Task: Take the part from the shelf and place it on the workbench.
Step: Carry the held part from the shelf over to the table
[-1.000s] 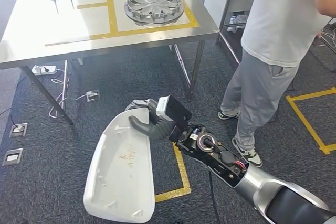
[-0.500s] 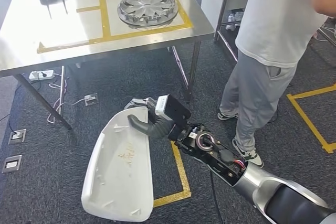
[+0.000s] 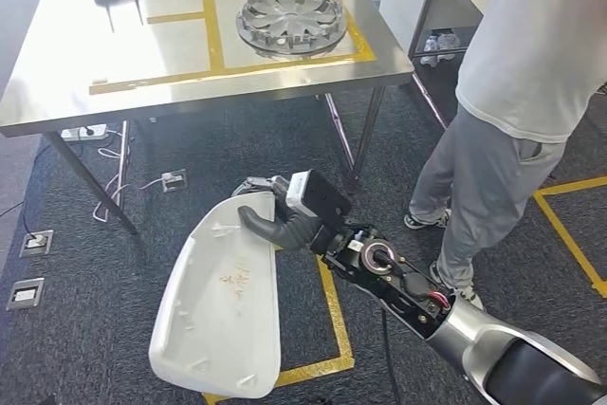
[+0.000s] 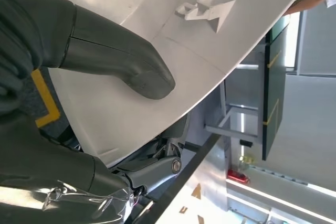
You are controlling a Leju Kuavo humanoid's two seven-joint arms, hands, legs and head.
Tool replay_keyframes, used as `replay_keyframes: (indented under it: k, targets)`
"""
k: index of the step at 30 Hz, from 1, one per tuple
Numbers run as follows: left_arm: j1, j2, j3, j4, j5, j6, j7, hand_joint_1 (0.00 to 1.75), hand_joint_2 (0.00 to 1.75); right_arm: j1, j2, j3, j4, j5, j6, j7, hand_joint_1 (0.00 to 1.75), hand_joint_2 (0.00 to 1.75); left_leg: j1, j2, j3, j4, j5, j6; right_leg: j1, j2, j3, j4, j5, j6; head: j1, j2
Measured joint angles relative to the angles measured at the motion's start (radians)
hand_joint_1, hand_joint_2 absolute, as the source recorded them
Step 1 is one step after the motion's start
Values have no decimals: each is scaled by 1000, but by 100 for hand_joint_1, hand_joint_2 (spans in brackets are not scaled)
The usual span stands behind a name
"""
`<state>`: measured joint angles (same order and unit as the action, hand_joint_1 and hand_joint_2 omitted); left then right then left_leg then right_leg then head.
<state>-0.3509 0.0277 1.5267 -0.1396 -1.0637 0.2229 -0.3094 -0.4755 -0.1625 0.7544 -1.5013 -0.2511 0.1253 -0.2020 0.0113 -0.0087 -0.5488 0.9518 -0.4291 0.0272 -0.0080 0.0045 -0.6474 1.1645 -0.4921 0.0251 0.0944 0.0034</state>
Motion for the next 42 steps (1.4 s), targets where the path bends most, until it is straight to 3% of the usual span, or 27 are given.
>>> replay_keyframes:
  k: [2, 3, 5, 7, 8, 9, 11, 12, 13, 14, 15, 17, 19, 21, 23, 24, 27, 28, 29, 30, 32, 34, 36, 38, 40, 42]
  targets:
    - [0, -4, 0, 0, 1, 0, 0, 0, 175, -1, -1, -2, -4, 0, -2, 1, 175, 175, -2, -1, 13, 0, -11, -5, 7, 1, 55, -136, 73, -17, -1, 0]
    - [-1, -6, 0, 0, 1, 0, 0, 0, 175, -1, -2, -3, -6, 0, -2, 1, 175, 175, -3, -1, 14, 0, -14, -9, 11, 1, 73, -177, 85, -23, -2, 0]
    - [-1, -7, 0, 0, 2, 0, -1, 0, 175, -1, -3, -3, -10, -1, -3, 2, 175, 175, -3, 0, 12, -2, -16, -19, 15, 1, 85, -204, 78, -30, -4, 0]
    - [-1, -7, 0, 0, 2, 0, -2, 0, 175, 0, -4, -4, -14, -1, -5, 2, 175, 175, -3, 2, 12, 4, -23, -30, 8, 1, 96, -220, 76, -36, -3, 0]
    - [-2, -7, 0, 0, 2, 0, -3, 0, 175, -2, -4, -5, -15, -1, -6, 2, 175, 175, -3, 3, 0, 33, -38, -34, 4, 0, 104, -227, 77, -40, -5, 0]
    - [-3, -7, 0, 0, 2, 0, -3, 0, 175, -3, -5, -5, -16, -1, -6, 1, 175, 175, -3, 3, -25, 84, -60, -39, 1, 0, 112, -233, 76, -43, -7, 0]
    - [-3, -6, 0, 0, 1, -1, -3, 0, 175, -1, -5, -4, -18, -1, -7, 2, 175, 175, -1, 4, -110, 230, -110, -46, 1, 0, 119, -234, 68, -48, -12, 0]
    - [-1, -5, 0, 0, 1, -2, -3, 0, 175, 2, -5, -4, -18, -1, -7, 2, 175, 175, 0, 4, -148, 284, -118, -49, 1, 0, 124, -234, 64, -48, -13, 0]
    - [0, -5, 0, 0, 0, -2, -3, 0, 175, 5, -5, -3, -18, -1, -7, 2, 175, 175, 1, 4, -170, 304, -108, -51, 1, 0, 129, -234, 59, -48, -14, 0]
    - [1, -5, 0, 0, -1, -3, -3, 0, 175, 7, -5, -3, -18, -1, -7, 2, 175, 175, 2, 4, -172, 282, -78, -51, 1, 0, 136, -234, 53, -46, -15, 0]
    - [1, -4, 0, 0, -2, -4, -3, 0, 175, 8, -5, -3, -18, -1, -7, 2, 175, 175, 4, 4, -153, 223, -34, -51, 1, 1, 145, -234, 46, -44, -15, 0]
    - [-2, -3, 0, 0, -4, -5, -3, 0, 175, 8, -5, -4, -18, -1, -7, 2, 175, 175, 4, 8, -91, 73, 41, -46, 3, 2, 160, -233, 29, -36, -18, 0]
    - [-4, -3, 0, 0, -4, -5, -3, 0, 175, 8, -5, -4, -21, -1, -7, 2, 175, 175, 2, 9, -58, 1, 56, -35, 7, 3, 170, -232, 16, -25, -18, 0]
    - [-5, -4, 0, 0, -4, -5, -3, 0, 175, 8, -6, -4, -25, -1, -8, 2, 175, 175, 0, 8, -49, -4, 43, -21, 8, 4, 178, -228, 11, -14, -16, 0]
    - [-5, -5, 0, 0, -4, -5, -3, 0, 175, 8, -7, -5, -27, -1, -9, 2, 175, 175, 1, 7, -35, -6, 34, -7, 5, 2, 167, -192, -6, -3, -14, 0]
    - [-5, -5, 0, 0, -5, -5, -3, 0, 175, 8, -8, -5, -29, -1, -9, 2, 175, 175, 2, 6, -26, -7, 29, -2, 3, 1, 144, -146, -26, 1, -11, 0]
    - [-4, -5, 0, 0, -7, -5, -3, 0, 175, 14, -12, -5, -32, -1, -10, 2, 175, 175, 0, 5, -7, -7, 11, 6, 1, 1, 20, 56, -97, 8, -5, 0]
    - [-3, -5, 0, 0, -8, -5, -3, 0, 175, 18, -14, -5, -32, -1, -11, 2, 175, 175, 0, 4, 2, -7, 3, 6, 1, 1, -11, 89, -103, 9, -4, 0]
    - [-2, -5, 0, 0, -8, -5, -3, 0, 175, 22, -16, -5, -33, -1, -11, 2, 175, 175, -1, 3, 13, -7, -6, 6, 0, 1, -23, 81, -86, 7, -3, 0]
    - [-1, -6, 0, 0, -9, -5, -3, 0, 175, 24, -19, -5, -34, -1, -12, 2, 175, 175, -2, 1, 27, -7, -15, 5, 1, 1, -18, 36, -50, 3, -1, 0]
    - [-1, -9, 0, 0, -10, -6, -3, 0, 175, 27, -24, -6, -35, -1, -13, 2, 175, 175, -3, 0, 54, -8, -36, 0, 6, 1, 16, -106, 57, -12, 1, 0]
    - [-2, -13, 0, 0, -11, -8, -4, 0, 175, 29, -28, -6, -38, -1, -14, 3, 175, 175, -3, -1, 66, -8, -51, -10, 13, 2, 41, -194, 107, -25, -1, 0]
    - [-3, -15, 0, 0, -13, -8, -4, 0, 175, 32, -30, -7, -47, -1, -17, 4, 175, 175, -4, -1, 71, -6, -55, -21, 17, 2, 54, -211, 101, -35, -4, 0]
    - [-5, -15, 0, 0, -15, -8, -4, 0, 175, 37, -32, -12, -56, 0, -21, 4, 175, 175, -3, 1, 57, 34, -52, -29, 13, 3, 77, -224, 101, -46, -5, 0]
    - [-8, -17, 0, 0, -17, -8, -4, 0, 175, 41, -33, -16, -65, 3, -26, 10, 175, 175, -1, 3, -9, 143, -67, -38, 8, 3, 99, -235, 95, -53, -8, 0]
    - [-7, -18, 0, 0, -20, -7, -3, 0, 175, 50, -35, -18, -76, 8, -32, 20, 175, 175, 1, 3, -102, 265, -113, -46, 7, 4, 113, -236, 82, -57, -13, 0]
